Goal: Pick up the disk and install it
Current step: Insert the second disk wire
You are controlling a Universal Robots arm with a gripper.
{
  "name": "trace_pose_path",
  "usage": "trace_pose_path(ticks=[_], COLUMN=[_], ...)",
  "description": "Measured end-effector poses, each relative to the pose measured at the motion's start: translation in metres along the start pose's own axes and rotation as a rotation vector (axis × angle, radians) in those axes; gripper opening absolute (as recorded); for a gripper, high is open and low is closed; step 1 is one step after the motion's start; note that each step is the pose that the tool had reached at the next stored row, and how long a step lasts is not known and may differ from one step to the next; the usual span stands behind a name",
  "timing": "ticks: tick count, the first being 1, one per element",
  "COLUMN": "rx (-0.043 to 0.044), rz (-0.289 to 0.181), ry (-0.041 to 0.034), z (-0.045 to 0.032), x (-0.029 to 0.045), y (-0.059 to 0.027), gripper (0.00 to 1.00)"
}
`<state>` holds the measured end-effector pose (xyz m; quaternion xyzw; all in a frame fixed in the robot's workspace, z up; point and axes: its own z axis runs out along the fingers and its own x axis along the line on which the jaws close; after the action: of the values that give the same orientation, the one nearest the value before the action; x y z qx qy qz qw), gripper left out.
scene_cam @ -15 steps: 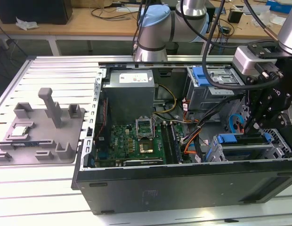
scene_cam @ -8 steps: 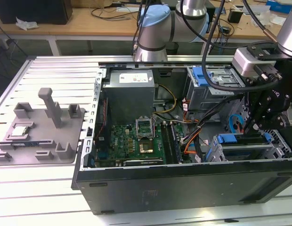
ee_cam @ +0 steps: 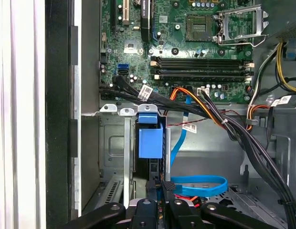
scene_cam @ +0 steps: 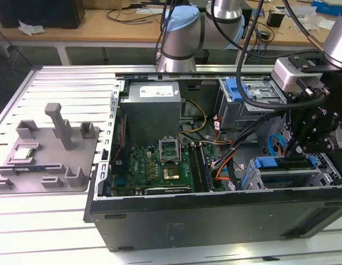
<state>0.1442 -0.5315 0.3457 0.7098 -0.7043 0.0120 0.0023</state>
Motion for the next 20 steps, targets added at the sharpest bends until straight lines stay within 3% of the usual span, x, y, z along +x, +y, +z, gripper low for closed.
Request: trace_pose_path(ticks=[20], rx=[0.0000], rz=[-0.004], ry=[0.0000], z=[0.0053], x=[-0.0001], y=[0.0000], gripper=[0.16])
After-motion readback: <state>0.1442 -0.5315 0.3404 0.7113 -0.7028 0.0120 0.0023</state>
